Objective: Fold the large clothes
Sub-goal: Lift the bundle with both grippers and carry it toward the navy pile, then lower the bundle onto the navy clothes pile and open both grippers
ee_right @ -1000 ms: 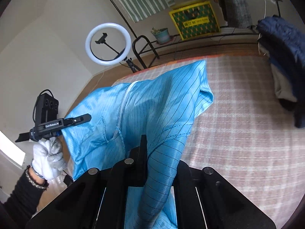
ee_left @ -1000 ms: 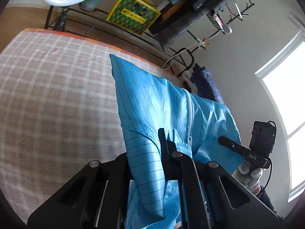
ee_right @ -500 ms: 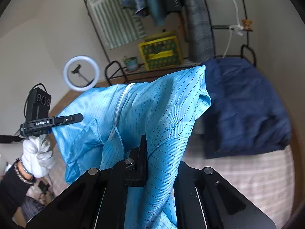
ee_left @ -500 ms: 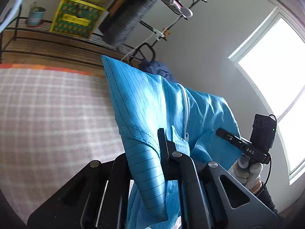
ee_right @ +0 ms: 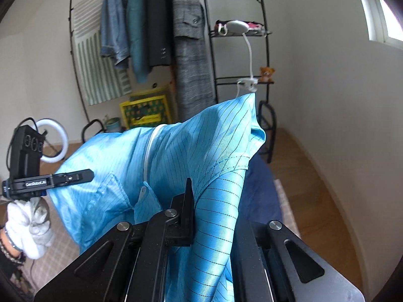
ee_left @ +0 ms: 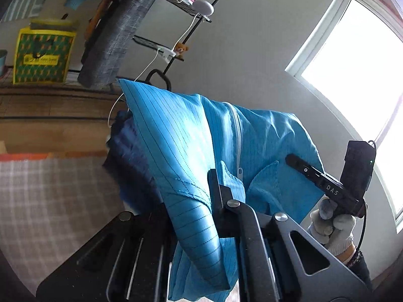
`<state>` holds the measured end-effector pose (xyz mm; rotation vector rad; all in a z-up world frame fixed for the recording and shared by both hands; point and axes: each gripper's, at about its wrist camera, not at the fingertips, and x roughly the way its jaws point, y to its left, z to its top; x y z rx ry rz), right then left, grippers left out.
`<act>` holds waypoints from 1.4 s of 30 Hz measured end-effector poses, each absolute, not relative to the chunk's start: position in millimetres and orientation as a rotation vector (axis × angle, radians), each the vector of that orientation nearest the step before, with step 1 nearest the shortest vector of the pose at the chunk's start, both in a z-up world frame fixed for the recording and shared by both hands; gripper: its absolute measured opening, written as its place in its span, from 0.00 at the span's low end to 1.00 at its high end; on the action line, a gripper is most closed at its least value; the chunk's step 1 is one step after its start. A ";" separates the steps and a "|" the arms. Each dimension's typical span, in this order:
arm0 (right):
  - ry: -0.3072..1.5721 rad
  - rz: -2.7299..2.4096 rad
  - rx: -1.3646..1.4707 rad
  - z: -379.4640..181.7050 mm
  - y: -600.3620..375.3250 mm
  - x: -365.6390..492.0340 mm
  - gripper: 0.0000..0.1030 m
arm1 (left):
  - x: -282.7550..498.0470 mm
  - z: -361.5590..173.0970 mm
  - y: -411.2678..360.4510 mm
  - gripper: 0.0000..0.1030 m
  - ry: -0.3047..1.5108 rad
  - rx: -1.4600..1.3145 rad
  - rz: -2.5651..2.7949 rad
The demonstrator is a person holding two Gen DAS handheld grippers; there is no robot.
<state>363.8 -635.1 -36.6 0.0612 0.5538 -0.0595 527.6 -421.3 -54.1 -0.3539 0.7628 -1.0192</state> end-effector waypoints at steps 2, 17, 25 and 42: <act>0.538 -0.078 0.066 -32.7 -648.5 371.2 0.04 | 539.3 -52.8 -437.5 0.05 0.754 -0.357 -1.015; 0.602 -0.139 0.110 -98.1 -710.1 448.9 0.04 | 592.2 -116.3 -494.4 0.05 0.768 -0.281 -0.935; 0.705 -0.443 0.028 -136.8 -737.1 466.8 0.42 | 600.2 -145.0 -495.7 0.26 0.798 -0.244 -0.812; 0.645 -0.489 0.083 -98.1 -744.3 397.4 0.42 | 559.7 -124.0 -440.9 0.32 0.800 -0.247 -0.753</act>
